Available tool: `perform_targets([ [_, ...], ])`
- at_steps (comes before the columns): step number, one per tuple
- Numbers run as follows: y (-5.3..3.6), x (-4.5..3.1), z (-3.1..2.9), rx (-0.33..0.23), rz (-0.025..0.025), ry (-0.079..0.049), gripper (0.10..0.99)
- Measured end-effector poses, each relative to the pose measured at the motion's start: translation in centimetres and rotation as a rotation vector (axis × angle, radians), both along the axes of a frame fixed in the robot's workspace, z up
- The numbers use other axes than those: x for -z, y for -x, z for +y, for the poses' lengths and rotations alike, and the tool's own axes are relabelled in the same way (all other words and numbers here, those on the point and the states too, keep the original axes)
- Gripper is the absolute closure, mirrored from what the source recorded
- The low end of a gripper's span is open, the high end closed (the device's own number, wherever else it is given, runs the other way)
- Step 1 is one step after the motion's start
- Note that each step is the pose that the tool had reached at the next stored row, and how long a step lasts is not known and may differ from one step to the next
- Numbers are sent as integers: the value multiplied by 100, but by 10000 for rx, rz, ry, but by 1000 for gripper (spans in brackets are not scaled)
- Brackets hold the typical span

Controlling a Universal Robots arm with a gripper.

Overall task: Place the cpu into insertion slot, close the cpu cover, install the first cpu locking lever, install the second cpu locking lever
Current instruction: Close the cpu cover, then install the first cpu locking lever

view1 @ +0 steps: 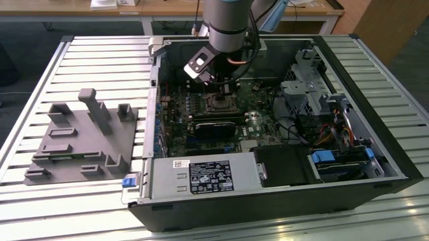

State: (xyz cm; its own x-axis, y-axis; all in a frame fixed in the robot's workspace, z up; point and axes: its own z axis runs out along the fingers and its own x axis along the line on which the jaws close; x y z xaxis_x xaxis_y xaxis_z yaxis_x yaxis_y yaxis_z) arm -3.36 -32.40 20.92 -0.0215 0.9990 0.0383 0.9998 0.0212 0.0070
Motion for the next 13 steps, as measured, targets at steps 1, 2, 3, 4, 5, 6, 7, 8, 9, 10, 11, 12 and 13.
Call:
perform_targets([
  [1, -5, 0, 0, 0, 0, 0, 980],
  [2, -8, 0, 0, 0, 0, 0, 980],
  [3, -8, 0, 0, 1, 0, 0, 980],
  [4, -9, 0, 0, 0, 0, 0, 980],
  [5, -9, -2, 1, 0, -1, -1, 980],
  [6, -9, -4, 0, 0, 0, 0, 980],
  [7, -9, -6, 0, 0, 0, 1, 980],
  [8, -9, -8, 0, 1, 1, 2, 980],
  [9, -9, -11, 0, 0, 1, 2, 980],
  [10, -9, -13, 0, 1, 0, 0, 980],
  [11, -9, -17, 0, 0, 0, 0, 980],
  [12, -9, -20, 0, 0, 0, -1, 980],
  [13, -9, -22, 0, 0, 0, -1, 980],
])
